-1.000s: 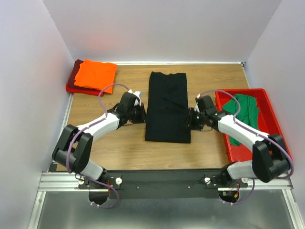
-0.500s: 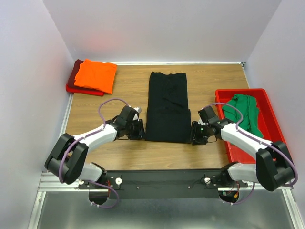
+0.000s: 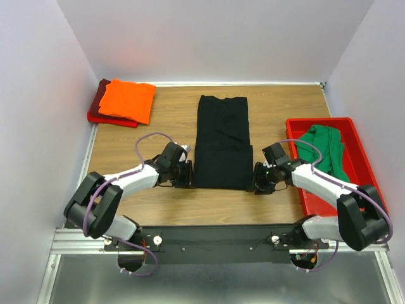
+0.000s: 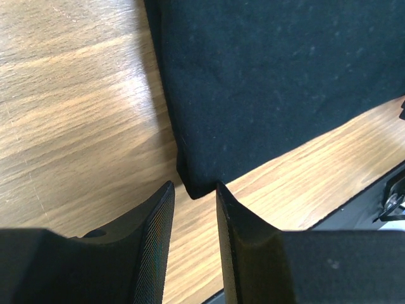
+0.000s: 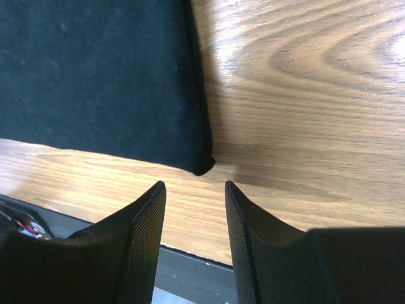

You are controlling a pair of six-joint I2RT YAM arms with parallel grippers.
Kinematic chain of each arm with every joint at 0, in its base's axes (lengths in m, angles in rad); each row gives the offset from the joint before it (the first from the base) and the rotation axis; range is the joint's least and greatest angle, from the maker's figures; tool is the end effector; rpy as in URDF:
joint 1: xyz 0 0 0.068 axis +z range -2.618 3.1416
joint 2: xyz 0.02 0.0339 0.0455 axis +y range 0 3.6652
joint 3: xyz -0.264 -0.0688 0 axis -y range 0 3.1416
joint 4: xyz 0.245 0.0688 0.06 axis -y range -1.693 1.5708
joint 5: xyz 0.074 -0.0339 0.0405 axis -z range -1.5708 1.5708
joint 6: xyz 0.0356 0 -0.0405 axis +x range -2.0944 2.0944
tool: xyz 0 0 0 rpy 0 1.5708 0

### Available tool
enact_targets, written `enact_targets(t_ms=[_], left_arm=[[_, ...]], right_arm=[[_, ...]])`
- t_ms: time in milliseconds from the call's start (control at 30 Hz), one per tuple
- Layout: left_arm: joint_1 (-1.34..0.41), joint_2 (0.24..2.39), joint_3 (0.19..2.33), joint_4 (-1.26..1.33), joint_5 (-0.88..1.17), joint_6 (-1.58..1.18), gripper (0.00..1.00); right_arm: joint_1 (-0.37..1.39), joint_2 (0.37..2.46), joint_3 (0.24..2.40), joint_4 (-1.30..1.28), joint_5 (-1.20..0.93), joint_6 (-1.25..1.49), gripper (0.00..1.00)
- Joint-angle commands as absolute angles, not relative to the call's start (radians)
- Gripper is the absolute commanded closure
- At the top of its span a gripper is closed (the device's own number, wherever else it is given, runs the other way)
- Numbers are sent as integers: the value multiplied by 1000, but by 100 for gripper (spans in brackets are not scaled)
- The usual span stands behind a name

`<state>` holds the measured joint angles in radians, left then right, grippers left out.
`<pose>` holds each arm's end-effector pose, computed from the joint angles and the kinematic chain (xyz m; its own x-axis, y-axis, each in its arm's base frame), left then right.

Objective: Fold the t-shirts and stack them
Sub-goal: Fold the tshirt

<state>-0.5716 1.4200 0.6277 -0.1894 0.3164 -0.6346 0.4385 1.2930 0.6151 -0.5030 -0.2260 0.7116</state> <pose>0.2085 -0.1473 0.1525 -0.9541 -0.0562 -0.2941 0.1165 0.8350 -0.5377 0.1934 0.0995 0.1599 -0.9548 0.2552 -0.1525 0.1751 0.8973 0.4052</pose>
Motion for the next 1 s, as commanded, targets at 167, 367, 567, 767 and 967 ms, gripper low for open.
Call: enact_targets(t_ms=[167, 367, 567, 767, 967], left_arm=[[-578, 1431, 615, -156, 339, -632, 63], [-578, 1356, 634, -209, 324, -603, 62], [-572, 1382, 640, -219, 301, -610, 57], [-572, 1446, 647, -178, 311, -623, 57], [-574, 1488, 644, -167, 324, -624, 60]], right_arm=[[443, 1286, 601, -453, -212, 755, 51], [443, 1239, 626, -457, -190, 772, 51], [442, 1275, 623, -459, -170, 779, 51], [442, 1299, 620, -456, -132, 784, 51], [442, 1305, 600, -451, -118, 788, 51]])
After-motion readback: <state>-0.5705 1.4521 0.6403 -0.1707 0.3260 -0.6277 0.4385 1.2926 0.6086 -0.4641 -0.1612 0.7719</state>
